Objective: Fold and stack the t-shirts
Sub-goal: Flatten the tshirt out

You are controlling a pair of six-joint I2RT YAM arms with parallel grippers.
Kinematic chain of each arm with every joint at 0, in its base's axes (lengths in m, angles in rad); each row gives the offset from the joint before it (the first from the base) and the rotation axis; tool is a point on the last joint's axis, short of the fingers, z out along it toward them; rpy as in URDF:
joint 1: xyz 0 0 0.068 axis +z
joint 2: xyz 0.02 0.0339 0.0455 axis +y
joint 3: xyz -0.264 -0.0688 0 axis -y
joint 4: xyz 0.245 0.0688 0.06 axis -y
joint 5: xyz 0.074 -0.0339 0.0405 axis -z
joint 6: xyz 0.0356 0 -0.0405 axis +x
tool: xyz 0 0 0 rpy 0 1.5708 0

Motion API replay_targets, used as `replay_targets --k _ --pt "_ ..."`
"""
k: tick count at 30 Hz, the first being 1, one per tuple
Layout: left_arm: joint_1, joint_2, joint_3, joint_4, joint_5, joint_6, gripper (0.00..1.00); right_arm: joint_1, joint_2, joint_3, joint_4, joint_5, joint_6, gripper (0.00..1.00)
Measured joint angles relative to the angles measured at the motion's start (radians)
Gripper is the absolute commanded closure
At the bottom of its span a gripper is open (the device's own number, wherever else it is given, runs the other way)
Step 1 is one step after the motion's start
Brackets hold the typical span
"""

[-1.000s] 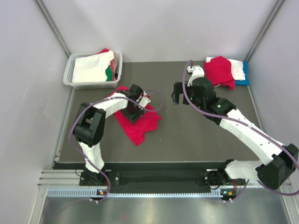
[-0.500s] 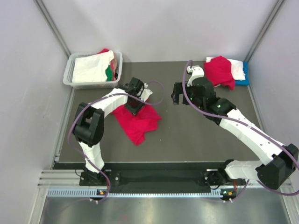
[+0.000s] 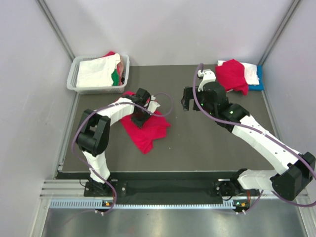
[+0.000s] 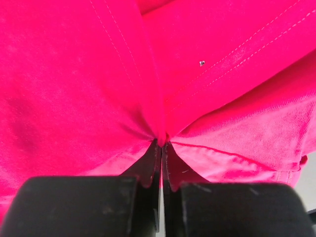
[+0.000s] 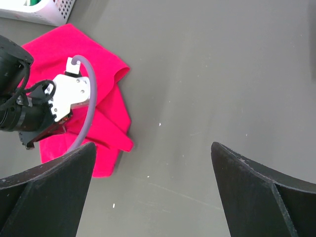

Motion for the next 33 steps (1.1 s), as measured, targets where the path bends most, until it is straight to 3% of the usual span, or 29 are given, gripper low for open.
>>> replay_targets --k 6,13,18,22,26,27,29,30,32,33 --pt "0.015 -0.027 0.03 -0.035 0.002 0.001 1.0 0.0 0.0 0.0 0.0 -0.002 0.0 0.0" --pt "0.133 -0.094 0.32 -0.12 0.008 0.015 1.0 0.0 0.0 0.0 0.001 -0.009 0.0 0.01" --pt "0.408 -0.17 0.44 -0.129 0.027 0.074 1.0 0.0 0.0 0.0 0.0 -0.019 -0.002 0.0" --pt "0.698 -0.195 0.432 -0.13 0.033 0.144 1.0 0.0 0.0 0.0 0.0 -0.034 -0.002 0.0" --pt "0.907 -0.195 0.336 -0.12 0.042 0.202 0.98 0.0 0.0 0.0 0.0 -0.05 -0.002 0.0" --pt "0.94 -0.196 0.301 -0.121 0.041 0.214 0.79 0.0 0.002 0.0 0.0 -0.054 -0.003 0.0" --pt "0.971 -0.205 0.218 -0.112 0.04 0.232 0.6 0.0 0.004 0.0 -0.001 -0.06 -0.003 0.0" --pt "0.973 -0.213 0.18 -0.115 0.045 0.245 0.39 0.0 0.009 0.0 -0.001 -0.064 -0.003 0.0" --pt "0.968 -0.237 0.13 -0.124 0.071 0.253 0.1 0.0 0.019 0.0 -0.002 -0.076 -0.003 0.0" --pt "0.965 -0.253 0.119 -0.132 0.092 0.249 0.01 0.0 0.027 0.0 -0.002 -0.088 -0.003 0.0"
